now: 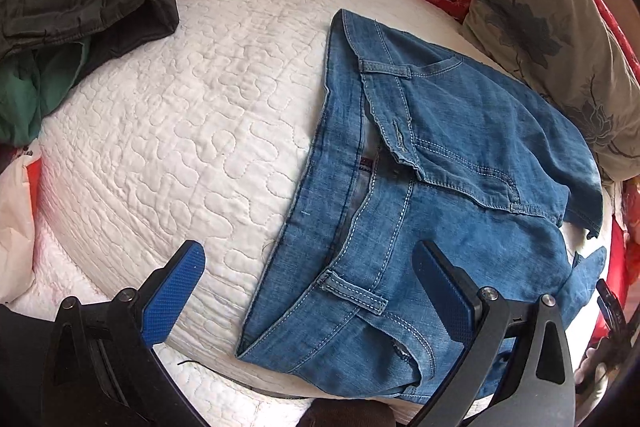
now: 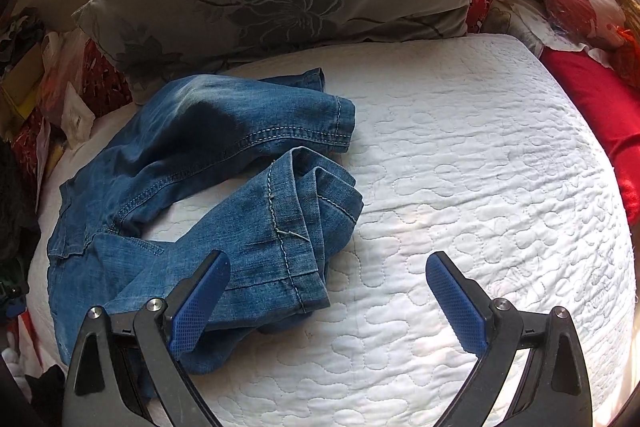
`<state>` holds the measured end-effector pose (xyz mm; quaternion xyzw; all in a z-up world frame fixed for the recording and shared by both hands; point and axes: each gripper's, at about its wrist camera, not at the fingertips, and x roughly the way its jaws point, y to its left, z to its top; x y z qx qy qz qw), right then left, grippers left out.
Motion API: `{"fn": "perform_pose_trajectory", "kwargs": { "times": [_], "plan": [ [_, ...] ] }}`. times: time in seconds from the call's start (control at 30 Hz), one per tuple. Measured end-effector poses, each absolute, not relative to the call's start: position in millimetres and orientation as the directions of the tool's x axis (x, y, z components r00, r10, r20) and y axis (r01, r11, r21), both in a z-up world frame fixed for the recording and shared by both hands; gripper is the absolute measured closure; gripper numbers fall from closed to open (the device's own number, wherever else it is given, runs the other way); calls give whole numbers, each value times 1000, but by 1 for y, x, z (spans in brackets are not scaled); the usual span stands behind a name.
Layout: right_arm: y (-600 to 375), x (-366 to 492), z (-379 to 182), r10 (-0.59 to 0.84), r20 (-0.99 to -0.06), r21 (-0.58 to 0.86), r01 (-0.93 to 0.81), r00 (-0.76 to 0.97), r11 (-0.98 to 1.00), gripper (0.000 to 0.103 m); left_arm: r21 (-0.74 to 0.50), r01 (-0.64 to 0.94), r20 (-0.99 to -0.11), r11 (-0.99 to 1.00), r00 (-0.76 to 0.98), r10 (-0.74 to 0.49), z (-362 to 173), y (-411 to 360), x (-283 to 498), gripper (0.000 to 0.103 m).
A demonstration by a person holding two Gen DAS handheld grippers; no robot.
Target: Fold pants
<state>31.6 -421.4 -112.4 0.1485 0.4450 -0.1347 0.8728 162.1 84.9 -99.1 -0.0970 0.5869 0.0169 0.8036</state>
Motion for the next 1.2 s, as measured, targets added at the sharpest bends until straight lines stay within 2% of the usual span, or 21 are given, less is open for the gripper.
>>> {"fn": "perform_pose_trajectory", "kwargs": {
  "times": [0.13, 0.2, 0.23, 0.27, 0.37, 0.4, 0.43, 0.47, 0.63, 0.77, 0.83, 0.9, 1.03, 1.2],
  "plan": [
    [-421, 56, -132, -85, -851, 114, 340, 518, 933, 7, -193, -102, -961, 976, 219, -167, -124, 69, 169, 0],
    [-419, 63, -139, -31, -857, 139, 289, 514, 947, 36, -162, -54, -971, 985, 186, -150, -134, 53, 169, 0],
    [-419, 64, -141, 18, -860, 175, 260, 510, 950, 65, -137, -31, -976, 990, 174, -129, -140, 46, 169, 0],
    [-419, 63, -142, 44, -862, 195, 249, 505, 949, 76, -118, -12, -981, 993, 156, -115, -145, 40, 169, 1],
    [-418, 45, -130, 51, -840, 202, 223, 540, 954, 80, -92, 6, -985, 996, 145, -91, -147, 32, 164, 14],
    [-419, 36, -125, 58, -831, 209, 213, 554, 954, 81, -106, 13, -983, 994, 149, -107, -143, 32, 161, 21],
    [-421, 25, -119, 65, -822, 217, 204, 565, 955, 83, -117, 15, -983, 993, 144, -118, -139, 32, 158, 32],
    [-425, 13, -112, 65, -815, 221, 205, 576, 953, 83, -113, 16, -984, 994, 139, -114, -135, 31, 155, 36],
    [-472, -66, -111, 51, -780, 320, 326, 624, 890, 83, -98, 17, -988, 995, 121, -99, -134, 37, 132, 36],
    [-519, -119, -158, -51, -865, 260, 532, 500, 806, 83, -98, -2, -989, 995, 111, -97, -133, 40, 122, 36],
    [-534, -145, -166, -35, -859, 321, 590, 511, 741, 82, -100, -1, -989, 995, 109, -99, -129, 42, 116, 37],
    [-539, -160, -154, -45, -830, 359, 596, 555, 718, 79, -129, 5, -984, 992, 127, -129, -119, 45, 111, 37],
    [-533, -151, -122, -78, -806, 333, 559, 587, 760, 78, -178, -26, -965, 984, 199, -169, -79, 65, 116, 37],
    [-519, -92, -99, -11, -780, 381, 488, 626, 785, 60, -261, -115, -946, 958, 227, -230, -56, 100, 157, 36]
  ]
}}
